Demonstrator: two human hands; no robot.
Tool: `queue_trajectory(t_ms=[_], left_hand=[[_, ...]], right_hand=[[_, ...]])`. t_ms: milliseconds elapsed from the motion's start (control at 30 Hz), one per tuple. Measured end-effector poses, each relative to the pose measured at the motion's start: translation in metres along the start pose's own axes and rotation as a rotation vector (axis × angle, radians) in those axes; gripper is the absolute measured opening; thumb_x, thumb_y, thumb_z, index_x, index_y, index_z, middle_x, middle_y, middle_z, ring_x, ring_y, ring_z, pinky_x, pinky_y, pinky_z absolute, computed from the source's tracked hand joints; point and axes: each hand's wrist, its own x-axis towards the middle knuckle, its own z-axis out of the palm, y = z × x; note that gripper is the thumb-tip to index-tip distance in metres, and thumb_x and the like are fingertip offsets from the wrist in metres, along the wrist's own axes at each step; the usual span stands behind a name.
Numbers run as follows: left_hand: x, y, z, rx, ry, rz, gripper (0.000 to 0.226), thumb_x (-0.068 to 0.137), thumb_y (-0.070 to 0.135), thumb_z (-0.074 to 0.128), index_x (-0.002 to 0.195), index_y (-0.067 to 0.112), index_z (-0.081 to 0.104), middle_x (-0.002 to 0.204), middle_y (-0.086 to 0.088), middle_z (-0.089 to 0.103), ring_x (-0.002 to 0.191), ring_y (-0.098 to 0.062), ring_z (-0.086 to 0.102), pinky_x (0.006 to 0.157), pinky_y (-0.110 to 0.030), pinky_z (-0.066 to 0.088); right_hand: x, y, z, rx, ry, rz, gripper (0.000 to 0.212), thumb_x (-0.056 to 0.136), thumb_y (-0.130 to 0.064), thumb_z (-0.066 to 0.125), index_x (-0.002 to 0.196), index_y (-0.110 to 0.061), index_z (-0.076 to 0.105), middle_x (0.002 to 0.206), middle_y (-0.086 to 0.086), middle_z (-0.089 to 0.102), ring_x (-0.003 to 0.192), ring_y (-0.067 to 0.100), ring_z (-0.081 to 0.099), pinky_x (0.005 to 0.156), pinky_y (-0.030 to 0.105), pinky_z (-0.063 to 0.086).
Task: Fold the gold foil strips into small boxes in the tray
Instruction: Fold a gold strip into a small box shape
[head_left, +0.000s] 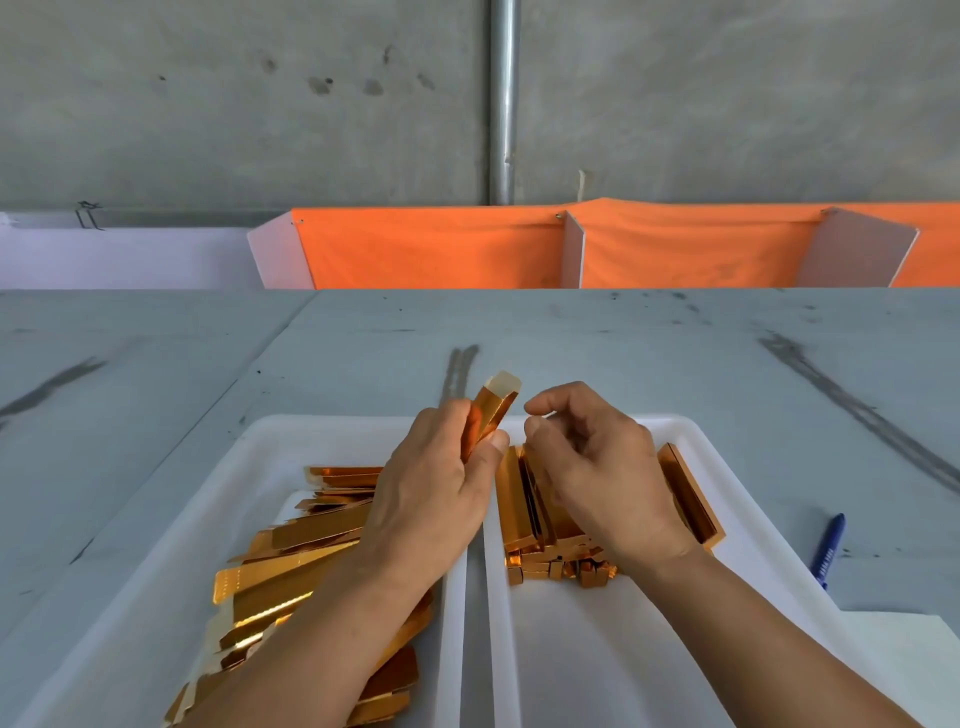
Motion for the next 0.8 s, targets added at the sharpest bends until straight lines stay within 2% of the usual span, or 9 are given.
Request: queue_trajectory(t_ms=[67,133,300,400,500,667,800], left_hand=[[0.001,-0.0009,0.002,0.066,-0.01,-0.005,0.029,0.088,0.059,0.032,0.1,0.033,0.039,0.084,0.013,0.043,0.073,-0.005,0.049,0.057,-0.013,0.031],[0.0014,-0.0011,0.0022,0.116,-0.015,0.011,0.038,0.083,0.062,0.027,0.103,0.032,0.038,0.084,0.013,0.042,0.072,-0.004,0.048,0.057,-0.012,0.03],[0.0,-0.0009,0.0039,0.181,-0.024,0.043,0.041,0.081,0.064,0.03,0.105,0.031,0.039,0.076,0.015,0.039,0.064,-0.005,0.048,0.054,-0.01,0.031],[-0.0001,-0.0011,0.0063,0.213,-0.011,0.044,0.05,0.079,0.066,0.03,0.112,0.03,0.041,0.084,0.015,0.042,0.071,-0.007,0.052,0.056,-0.008,0.033],[-0.0009,-0.0008,0.0073,0.211,-0.005,0.06,0.047,0.08,0.067,0.03,0.109,0.032,0.04,0.083,0.015,0.042,0.069,-0.006,0.051,0.055,-0.006,0.031],[-0.0019,-0.0011,0.009,0.193,-0.014,0.079,0.034,0.082,0.066,0.033,0.099,0.037,0.03,0.074,0.019,0.036,0.062,-0.001,0.046,0.052,-0.007,0.028],[-0.0024,-0.0007,0.0105,0.177,-0.022,0.069,0.035,0.081,0.066,0.033,0.1,0.036,0.033,0.073,0.019,0.038,0.063,-0.003,0.049,0.051,-0.009,0.03]], right_hand=[[-0.0006,0.0004,0.0011,0.002,0.028,-0.037,0.01,0.095,-0.03,0.058,0.098,-0.039,0.06,0.073,-0.01,0.064,0.064,0.011,0.063,0.062,0.033,0.058],[-0.0011,-0.0002,0.0018,-0.036,0.042,-0.078,0.015,0.094,-0.031,0.059,0.092,-0.046,0.057,0.083,-0.021,0.064,0.07,0.005,0.063,0.059,0.017,0.053],[-0.0003,0.0006,0.0043,-0.129,0.035,-0.077,0.018,0.095,-0.033,0.059,0.098,-0.05,0.053,0.081,-0.021,0.064,0.071,-0.011,0.06,0.055,0.004,0.043],[0.0014,0.002,0.0045,-0.133,0.052,-0.028,0.016,0.095,-0.036,0.059,0.101,-0.049,0.051,0.084,-0.024,0.064,0.076,-0.015,0.06,0.054,0.006,0.046],[0.0028,0.0031,0.0048,-0.115,0.08,0.013,0.014,0.095,-0.036,0.061,0.103,-0.044,0.054,0.084,-0.025,0.064,0.08,-0.012,0.062,0.06,0.011,0.051],[0.0036,0.003,0.0022,-0.012,0.054,0.081,0.011,0.096,-0.029,0.062,0.103,-0.036,0.067,0.079,-0.014,0.068,0.065,0.005,0.066,0.06,0.022,0.058],[0.0029,0.0007,-0.0003,0.093,-0.004,0.147,0.019,0.096,-0.021,0.062,0.098,-0.038,0.072,0.069,-0.008,0.067,0.053,0.007,0.062,0.056,0.024,0.056]])
